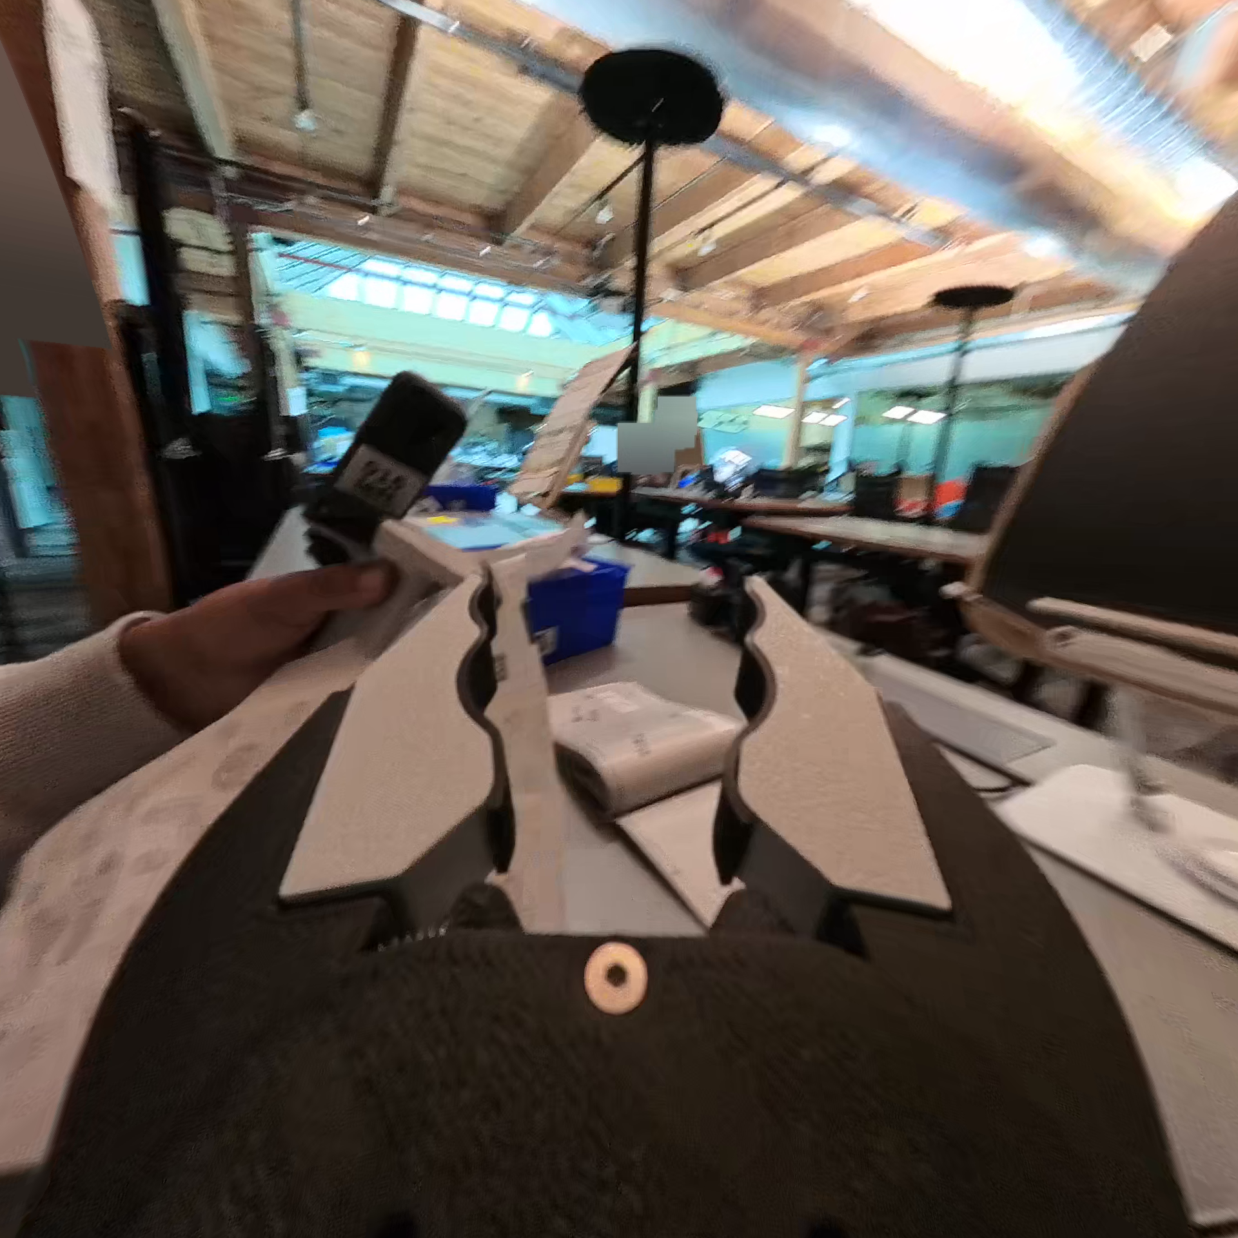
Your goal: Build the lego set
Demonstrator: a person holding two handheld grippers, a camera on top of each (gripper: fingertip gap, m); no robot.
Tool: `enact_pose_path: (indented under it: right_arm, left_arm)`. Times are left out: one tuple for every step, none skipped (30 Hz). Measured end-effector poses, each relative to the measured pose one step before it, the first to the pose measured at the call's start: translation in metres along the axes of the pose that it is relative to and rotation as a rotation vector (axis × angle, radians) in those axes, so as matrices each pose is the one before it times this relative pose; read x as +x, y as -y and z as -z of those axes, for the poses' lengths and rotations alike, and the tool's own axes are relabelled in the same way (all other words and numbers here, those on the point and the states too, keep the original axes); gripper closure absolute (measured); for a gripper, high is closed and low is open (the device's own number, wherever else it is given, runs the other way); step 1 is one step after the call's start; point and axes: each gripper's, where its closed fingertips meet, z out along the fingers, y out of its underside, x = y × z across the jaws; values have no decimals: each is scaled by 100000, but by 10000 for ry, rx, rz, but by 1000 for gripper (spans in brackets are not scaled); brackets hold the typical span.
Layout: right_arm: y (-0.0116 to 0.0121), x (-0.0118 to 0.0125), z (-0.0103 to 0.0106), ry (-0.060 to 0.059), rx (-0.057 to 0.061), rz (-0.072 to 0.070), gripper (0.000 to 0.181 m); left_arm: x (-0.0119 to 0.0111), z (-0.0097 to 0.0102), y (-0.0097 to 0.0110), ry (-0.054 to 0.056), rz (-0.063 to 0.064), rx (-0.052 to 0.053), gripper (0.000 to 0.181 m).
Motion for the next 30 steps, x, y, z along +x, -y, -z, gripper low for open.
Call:
enact_pose_path:
  right_arm:
    - [-562, -719, -291, 467, -403, -389, 107]
    - [-460, -673, -240, 466, -318, -331, 101]
    - [-327, -680, -157, 484, -218, -158, 96]
    - [-156, -564, -50, 379, -107, 70, 92]
    - [-30, -600, 10, 343, -34, 296, 100]
    - [38, -410, 62, 155, -3, 320, 113]
    - [125, -256, 103, 37, 54, 382, 126]
    - [107, -450, 113, 153, 71, 435, 150]
    - [-12, -515, 100, 229, -8, 426, 178]
    - [-104, -154, 41, 36, -75, 201, 181]
    - [-247, 193, -3, -102, -115, -41, 181]
    - [-250, 200, -31, -34, -78, -245, 181]
    - [-147, 186, -78, 35, 2, -446, 170]
    - [-1, 133, -72, 104, 96, -528, 154]
    - [150, -236, -14, 315, 143, -456, 147]
    - [265, -458, 45, 411, 178, -331, 149]
    - [280, -347, 59, 293, 192, -245, 148]
    - [180, -415, 45, 323, 131, -195, 148]
    - [54, -361, 3, 290, 54, -194, 148]
    - [-130, -261, -49, 234, -39, -197, 149]
    - [-299, -145, -122, 164, -126, -194, 147]
    - [-367, -27, -169, 75, -167, -163, 146]
    - [-320, -26, -175, 55, -151, -95, 145]
    - [-154, -114, -121, 65, -80, -6, 147]
    - [67, -144, -52, 46, 35, 77, 153]
    - [190, -93, 52, -4, 104, 114, 162]
    - [145, 206, 112, -183, 70, 108, 170]
    - [55, 422, 144, -293, -9, 132, 181]
    - [-17, 277, 118, -172, -59, 97, 181]
    - [-106, 206, 35, -125, -101, 0, 181]
  left_arm:
    - [223, 113, -116, -37, -52, -165, 181]
    - [216, 33, -179, -32, -53, -189, 181]
    - [209, -14, -162, -24, -102, -165, 181]
    - [169, -41, -49, 3, -122, -81, 181]
    - [192, -42, 58, -16, -76, -9, 181]
    - [183, -35, 117, -52, -30, 42, 181]
    - [266, -21, 109, -126, -8, 48, 181]
    - [211, -26, 47, -126, 16, 17, 181]
    - [185, 10, 40, -112, 3, 23, 181]
    - [174, 25, 28, -107, 2, 13, 181]
    - [188, 27, 5, -118, -6, -2, 181]
    - [256, 18, -14, -141, -22, -23, 181]
    - [241, 3, -42, -127, -30, -49, 181]
    - [207, -40, -99, -88, -30, -83, 181]
    - [106, -76, -159, -25, -48, -128, 181]
    - [56, -107, -195, 21, -65, -141, 181]
    - [38, -137, -142, 23, -62, -111, 181]
    - [91, -156, -85, -20, -51, -61, 181]
    - [125, -139, -4, -52, -29, -10, 181]
    - [156, -129, 20, -87, -18, 8, 181]
    - [204, -128, -37, -130, -10, -16, 181]
    - [175, -146, -87, -118, -6, -42, 181]
    - [61, -157, -142, -56, 6, -78, 181]
    - [-58, -151, -182, 10, 4, -100, 181]
    - [-167, -124, -154, 74, 2, -70, 181]
    - [-202, -63, -55, 87, 32, -14, 181]
    - [83, -27, 71, -112, 52, 70, 181]
    - [90, -17, 79, -122, 72, 77, 181]
    - [-242, -35, 38, 123, 29, 52, 181]
    - [-188, -54, -12, 100, -2, 29, 181]
